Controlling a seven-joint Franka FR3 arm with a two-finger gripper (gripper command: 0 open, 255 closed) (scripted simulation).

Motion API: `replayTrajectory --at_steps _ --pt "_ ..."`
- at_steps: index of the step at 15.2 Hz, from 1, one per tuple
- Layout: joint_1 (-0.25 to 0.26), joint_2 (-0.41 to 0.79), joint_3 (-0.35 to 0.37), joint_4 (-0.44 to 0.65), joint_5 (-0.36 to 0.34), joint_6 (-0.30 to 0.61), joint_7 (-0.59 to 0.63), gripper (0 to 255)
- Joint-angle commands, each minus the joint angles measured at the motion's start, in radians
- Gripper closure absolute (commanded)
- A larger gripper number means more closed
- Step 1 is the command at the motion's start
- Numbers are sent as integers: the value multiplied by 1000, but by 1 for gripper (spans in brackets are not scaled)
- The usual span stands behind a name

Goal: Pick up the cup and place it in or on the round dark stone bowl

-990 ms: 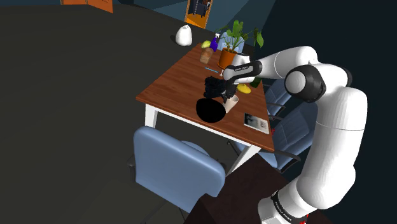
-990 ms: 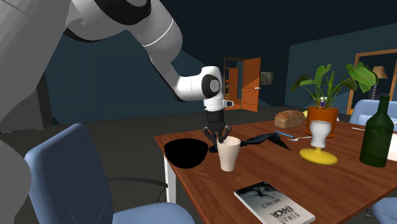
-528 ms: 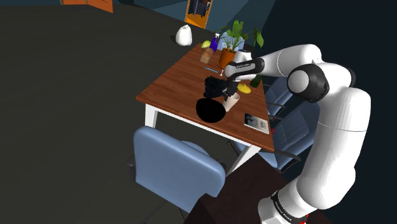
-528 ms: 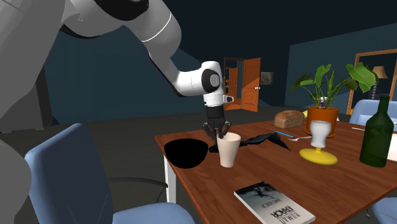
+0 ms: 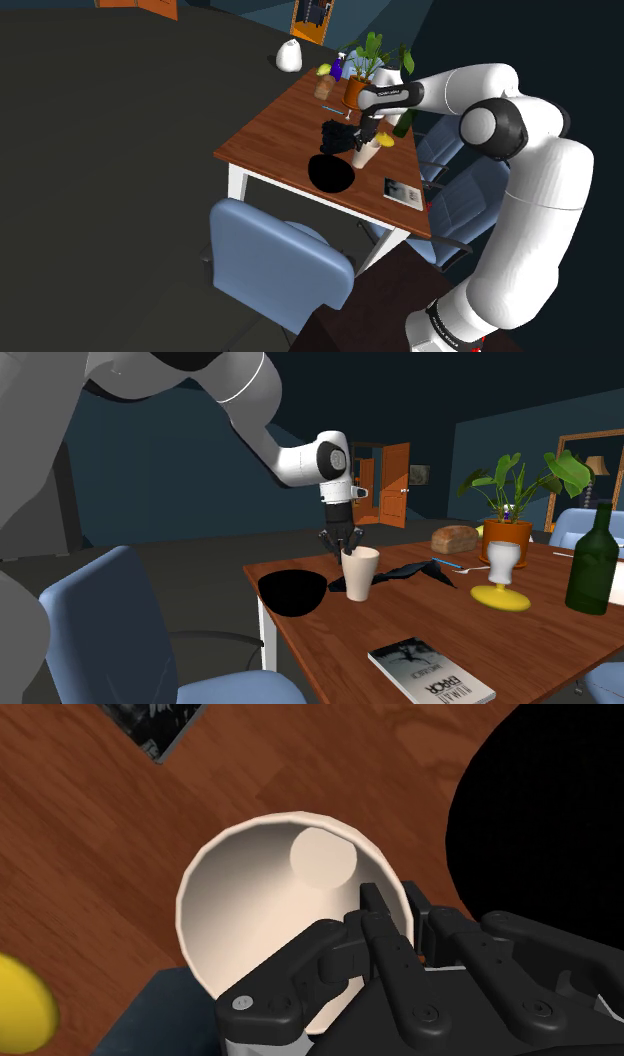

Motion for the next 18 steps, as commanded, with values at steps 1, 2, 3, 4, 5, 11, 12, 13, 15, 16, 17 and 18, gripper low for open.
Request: replayTrajectory --at_steps 1,2,3,4,5,11,12,13,15,16,17,18 --pt "1 -12 -1 12 -3 -24 0 255" --pt "2 -17 -2 18 -4 -35 0 255" --pt "2 -22 -2 25 -4 -47 -1 255" --pt "2 -27 -3 32 -5 -58 -1 255" --pt "3 -31 -4 39 -6 -70 -1 255" --pt "4 -54 -6 88 -10 -141 -4 255" --pt "4 -57 -7 97 -11 -153 -5 255" --pt "4 -60 -7 106 -12 -165 -6 255" --pt "4 -65 -8 126 -12 -189 -7 255" --pt "4 -68 -8 136 -13 -202 -8 255" --pt "4 -70 -8 147 -13 -214 -8 255" --pt "3 -71 -8 158 -13 -227 -9 255"
